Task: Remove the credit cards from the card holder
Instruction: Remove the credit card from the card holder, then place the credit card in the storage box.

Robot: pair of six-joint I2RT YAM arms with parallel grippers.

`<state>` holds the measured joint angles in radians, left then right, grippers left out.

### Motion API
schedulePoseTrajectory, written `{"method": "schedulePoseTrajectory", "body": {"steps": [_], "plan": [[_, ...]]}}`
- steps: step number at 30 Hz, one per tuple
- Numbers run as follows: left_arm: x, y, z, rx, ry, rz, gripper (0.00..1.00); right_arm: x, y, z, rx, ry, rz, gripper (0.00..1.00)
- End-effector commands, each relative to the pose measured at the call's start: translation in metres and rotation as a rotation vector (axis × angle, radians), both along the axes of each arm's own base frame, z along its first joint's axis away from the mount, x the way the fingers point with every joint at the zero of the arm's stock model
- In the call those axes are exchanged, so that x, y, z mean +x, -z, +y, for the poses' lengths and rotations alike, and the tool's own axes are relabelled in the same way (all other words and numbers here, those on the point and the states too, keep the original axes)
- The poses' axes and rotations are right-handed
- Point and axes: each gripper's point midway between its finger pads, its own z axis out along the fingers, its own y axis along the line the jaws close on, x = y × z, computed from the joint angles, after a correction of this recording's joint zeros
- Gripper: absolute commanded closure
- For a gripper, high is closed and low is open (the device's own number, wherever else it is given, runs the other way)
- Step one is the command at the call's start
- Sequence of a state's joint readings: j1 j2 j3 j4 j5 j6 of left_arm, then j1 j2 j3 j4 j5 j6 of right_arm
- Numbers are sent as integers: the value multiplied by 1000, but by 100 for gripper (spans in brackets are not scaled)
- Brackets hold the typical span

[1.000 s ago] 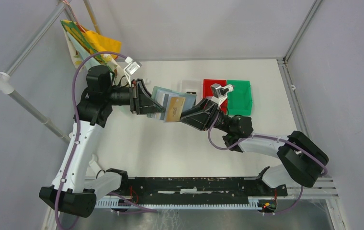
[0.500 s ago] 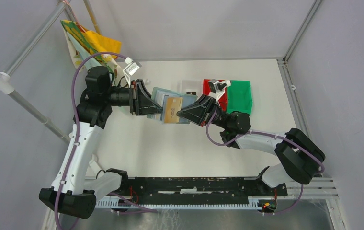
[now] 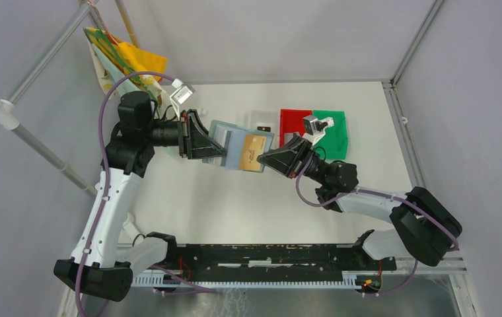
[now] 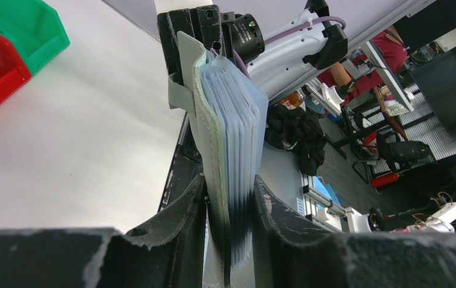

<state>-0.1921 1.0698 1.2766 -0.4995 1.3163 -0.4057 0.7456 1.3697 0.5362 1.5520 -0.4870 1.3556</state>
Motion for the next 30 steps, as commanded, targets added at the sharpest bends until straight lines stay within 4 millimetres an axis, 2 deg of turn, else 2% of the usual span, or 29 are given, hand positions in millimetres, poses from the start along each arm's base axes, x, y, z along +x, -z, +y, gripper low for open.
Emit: {"method": "schedulePoseTrajectory", "body": {"steps": [1, 5, 9, 13, 15, 17, 19, 20, 21, 22, 26, 30], "plan": [[-14, -26, 1, -38, 45, -74, 95, -18, -22, -20, 87, 26, -123, 100], [-14, -28, 1, -40, 45, -80, 95, -14, -18, -25, 69, 43, -115, 100], [-11, -24, 1, -32, 29, -84, 96, 5, -5, -36, -18, 91, -99, 100], [-1, -13, 5, 4, -12, -96, 96, 38, 13, -61, -149, 195, -82, 100], [3, -5, 6, 28, -20, -97, 96, 63, 33, -76, -259, 260, -34, 100], [8, 3, 8, 58, -41, -97, 96, 89, 53, -97, -376, 346, -6, 100], [11, 11, 9, 80, -53, -92, 96, 121, 86, -125, -553, 448, 77, 100], [11, 13, 9, 85, -52, -94, 96, 137, 93, -142, -633, 527, 90, 100], [10, 15, 9, 89, -49, -100, 95, 152, 114, -161, -767, 621, 130, 100], [11, 16, 10, 92, -50, -108, 95, 166, 120, -179, -882, 720, 127, 100], [14, 25, 11, 112, -56, -120, 95, 194, 146, -232, -1139, 938, 202, 100], [14, 36, 11, 128, -44, -101, 96, 217, 167, -254, -1238, 982, 280, 100]]}}
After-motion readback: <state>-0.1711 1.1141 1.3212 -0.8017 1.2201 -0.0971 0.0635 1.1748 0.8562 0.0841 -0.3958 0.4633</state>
